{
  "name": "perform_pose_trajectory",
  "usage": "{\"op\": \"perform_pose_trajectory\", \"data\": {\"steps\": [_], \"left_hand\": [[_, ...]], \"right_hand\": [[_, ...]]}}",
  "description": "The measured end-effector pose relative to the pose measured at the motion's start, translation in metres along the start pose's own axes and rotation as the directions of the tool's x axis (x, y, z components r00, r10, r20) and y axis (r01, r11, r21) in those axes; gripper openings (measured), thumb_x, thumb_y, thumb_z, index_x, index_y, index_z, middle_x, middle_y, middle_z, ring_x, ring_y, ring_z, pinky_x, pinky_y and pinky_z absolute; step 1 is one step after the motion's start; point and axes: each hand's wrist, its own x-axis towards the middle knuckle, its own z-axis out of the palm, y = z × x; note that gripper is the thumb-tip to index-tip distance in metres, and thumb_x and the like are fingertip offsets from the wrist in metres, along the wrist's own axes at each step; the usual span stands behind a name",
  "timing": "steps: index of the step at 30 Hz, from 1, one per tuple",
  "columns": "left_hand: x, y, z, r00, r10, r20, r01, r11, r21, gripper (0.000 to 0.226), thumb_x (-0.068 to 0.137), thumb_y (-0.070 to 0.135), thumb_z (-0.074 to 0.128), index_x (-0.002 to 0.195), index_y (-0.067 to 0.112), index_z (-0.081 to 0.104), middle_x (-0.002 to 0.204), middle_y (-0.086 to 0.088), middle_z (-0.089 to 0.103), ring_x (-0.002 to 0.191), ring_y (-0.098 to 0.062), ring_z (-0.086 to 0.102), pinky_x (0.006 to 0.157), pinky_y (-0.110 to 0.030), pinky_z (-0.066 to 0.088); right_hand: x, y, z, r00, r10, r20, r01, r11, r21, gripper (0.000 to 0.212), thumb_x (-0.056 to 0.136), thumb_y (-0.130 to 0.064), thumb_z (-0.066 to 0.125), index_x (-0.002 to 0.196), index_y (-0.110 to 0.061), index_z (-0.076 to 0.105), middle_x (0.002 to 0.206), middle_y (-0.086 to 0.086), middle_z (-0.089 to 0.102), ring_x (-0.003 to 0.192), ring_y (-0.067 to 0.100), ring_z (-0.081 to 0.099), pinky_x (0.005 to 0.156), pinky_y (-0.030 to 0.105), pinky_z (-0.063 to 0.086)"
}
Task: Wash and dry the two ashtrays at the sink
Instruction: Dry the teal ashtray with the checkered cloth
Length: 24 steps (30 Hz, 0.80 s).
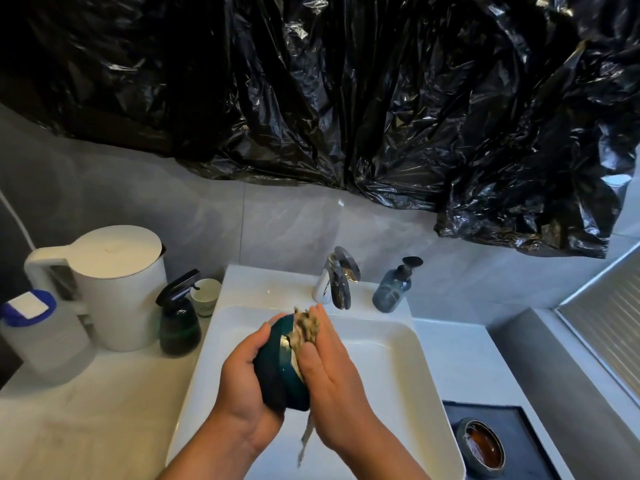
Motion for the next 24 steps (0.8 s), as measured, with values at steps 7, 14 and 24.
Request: {"op": "perform_pose_trajectory", "data": {"steps": [7, 14, 24], "left_hand": [[0.003, 0.003, 0.007, 0.988, 0.124, -0.087, -0.121, 0.992, 0.032, 0.033, 0.096, 0.036, 0.047, 0.098, 0.017, 0.073, 0.096, -0.020, 0.075, 0.079, -0.033, 0.072, 0.078, -0.044, 0.055], [0.003, 0.003, 0.001, 0.998, 0.054, -0.027, -0.051, 0.994, 0.094, 0.046, 0.097, 0.041, 0.043, 0.110, 0.010, 0.074, 0.106, -0.018, 0.075, 0.096, -0.035, 0.073, 0.078, -0.041, 0.054], [-0.003, 0.005, 0.007, 0.987, 0.152, 0.058, -0.161, 0.966, 0.201, 0.031, 0.098, 0.027, 0.044, 0.118, 0.024, 0.069, 0.112, -0.012, 0.074, 0.106, -0.033, 0.070, 0.092, -0.048, 0.054]], "right_hand": [[-0.021, 0.004, 0.015, 0.999, 0.002, 0.040, -0.004, 0.999, 0.050, 0.072, 0.085, -0.056, 0.034, 0.154, -0.052, 0.015, 0.161, -0.026, 0.025, 0.149, -0.003, 0.021, 0.122, 0.033, 0.028], [-0.022, -0.004, 0.014, 0.996, -0.080, 0.041, 0.079, 0.997, 0.010, 0.060, 0.090, -0.041, 0.032, 0.143, -0.060, 0.012, 0.162, -0.029, 0.016, 0.148, -0.011, 0.015, 0.123, 0.025, 0.021], [0.011, 0.008, 0.019, 0.994, -0.013, -0.105, 0.059, 0.890, 0.453, 0.057, 0.083, -0.055, 0.049, 0.139, -0.056, 0.043, 0.149, -0.011, 0.051, 0.139, 0.015, 0.048, 0.116, 0.048, 0.039]]}}
